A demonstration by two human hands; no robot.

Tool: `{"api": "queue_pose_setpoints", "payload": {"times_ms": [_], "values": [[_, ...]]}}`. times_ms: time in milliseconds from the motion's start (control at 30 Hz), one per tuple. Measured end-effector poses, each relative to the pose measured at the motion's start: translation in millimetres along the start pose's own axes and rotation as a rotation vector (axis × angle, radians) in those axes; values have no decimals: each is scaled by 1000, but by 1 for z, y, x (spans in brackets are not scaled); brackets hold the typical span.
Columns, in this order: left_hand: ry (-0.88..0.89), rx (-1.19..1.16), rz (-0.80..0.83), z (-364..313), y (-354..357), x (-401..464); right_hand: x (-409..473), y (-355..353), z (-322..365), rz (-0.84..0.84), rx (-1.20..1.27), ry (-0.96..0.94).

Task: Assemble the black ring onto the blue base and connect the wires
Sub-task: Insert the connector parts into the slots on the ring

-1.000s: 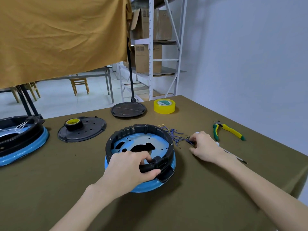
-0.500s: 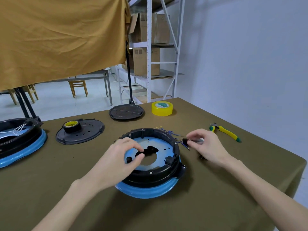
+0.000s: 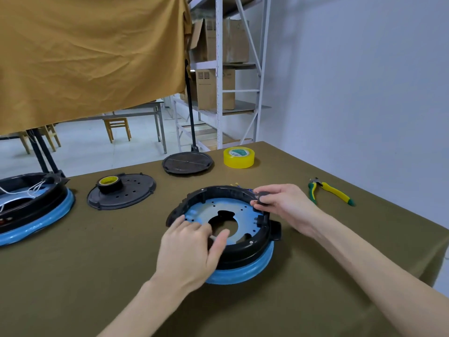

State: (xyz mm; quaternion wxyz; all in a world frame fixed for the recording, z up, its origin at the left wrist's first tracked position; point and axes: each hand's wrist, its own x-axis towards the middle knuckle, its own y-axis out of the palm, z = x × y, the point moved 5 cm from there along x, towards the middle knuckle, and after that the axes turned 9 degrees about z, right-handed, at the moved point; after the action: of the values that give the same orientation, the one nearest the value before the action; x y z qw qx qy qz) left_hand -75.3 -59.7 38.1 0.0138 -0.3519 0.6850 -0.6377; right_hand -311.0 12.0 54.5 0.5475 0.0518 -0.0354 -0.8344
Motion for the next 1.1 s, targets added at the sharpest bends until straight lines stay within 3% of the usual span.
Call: {"api": "queue_pose_setpoints", "payload": {"times_ms": [67, 133, 200, 267, 367, 400, 500, 600, 667, 867, 967, 1100], "values": [[77, -102, -4, 3, -9, 3, -3, 4, 2, -38, -249, -111], [119, -248, -131, 20, -23, 6, -7, 10, 3, -39, -434, -273], [20, -403, -161, 45, -23, 10, -11, 18, -1, -57, -660, -420], [-174, -557, 24, 67, -7, 13, -15, 23, -5, -79, -864, -538], [-329, -835, 257, 72, 16, 6, -15, 21, -2, -16, -934, -590], [-319, -837, 268, 67, 18, 4, -14, 18, 0, 11, -929, -566], [-241, -537, 204, 53, 11, 0, -8, 6, 10, 24, -911, -472], [-319, -669, 17, 68, -4, 4, -5, 3, 21, 3, -793, -411], [-334, -719, -46, 79, -7, 8, -4, 16, 24, 75, -715, -400], [-28, -636, 167, 64, 13, 2, -3, 71, 9, 358, -734, -312], [140, -420, 228, 54, 11, 3, -3, 70, 1, 311, -751, -319], [198, -279, 310, 53, 4, 3, -1, 56, 6, 239, -640, -328]]}}
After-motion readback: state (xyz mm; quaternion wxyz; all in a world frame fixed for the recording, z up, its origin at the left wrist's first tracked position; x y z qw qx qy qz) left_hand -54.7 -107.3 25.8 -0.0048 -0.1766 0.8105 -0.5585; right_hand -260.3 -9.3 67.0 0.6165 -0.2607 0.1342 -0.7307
